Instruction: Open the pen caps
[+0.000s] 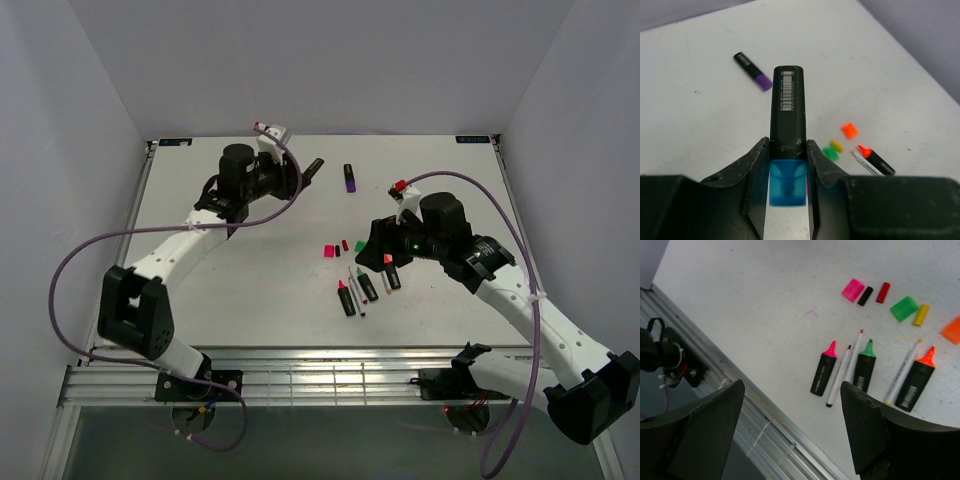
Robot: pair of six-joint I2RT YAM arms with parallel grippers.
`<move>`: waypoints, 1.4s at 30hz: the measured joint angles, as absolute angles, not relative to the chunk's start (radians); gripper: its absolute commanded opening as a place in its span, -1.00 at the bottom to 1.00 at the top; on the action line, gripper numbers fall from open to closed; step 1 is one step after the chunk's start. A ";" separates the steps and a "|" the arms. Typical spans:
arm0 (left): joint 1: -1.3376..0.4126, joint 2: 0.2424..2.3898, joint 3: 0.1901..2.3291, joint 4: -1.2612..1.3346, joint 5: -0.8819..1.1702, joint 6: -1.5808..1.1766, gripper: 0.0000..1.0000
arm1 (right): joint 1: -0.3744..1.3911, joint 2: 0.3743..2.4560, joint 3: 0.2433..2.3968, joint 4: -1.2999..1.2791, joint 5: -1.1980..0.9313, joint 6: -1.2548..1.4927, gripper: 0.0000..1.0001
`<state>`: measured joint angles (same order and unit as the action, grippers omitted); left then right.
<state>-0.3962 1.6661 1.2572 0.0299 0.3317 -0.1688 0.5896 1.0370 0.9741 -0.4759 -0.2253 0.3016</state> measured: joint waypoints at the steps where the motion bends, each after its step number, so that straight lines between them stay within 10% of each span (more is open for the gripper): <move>1: -0.397 1.581 1.216 0.030 0.372 -0.166 -1.00 | 0.589 1.037 0.980 -0.477 -0.267 0.297 0.67; 19: -0.414 0.802 0.799 -0.351 0.838 0.087 -1.00 | 0.585 1.185 0.984 -0.367 -1.037 0.440 0.62; 42: -0.415 0.766 0.746 -0.390 0.974 0.089 -1.00 | 0.642 1.562 1.140 -0.056 -1.261 0.722 0.31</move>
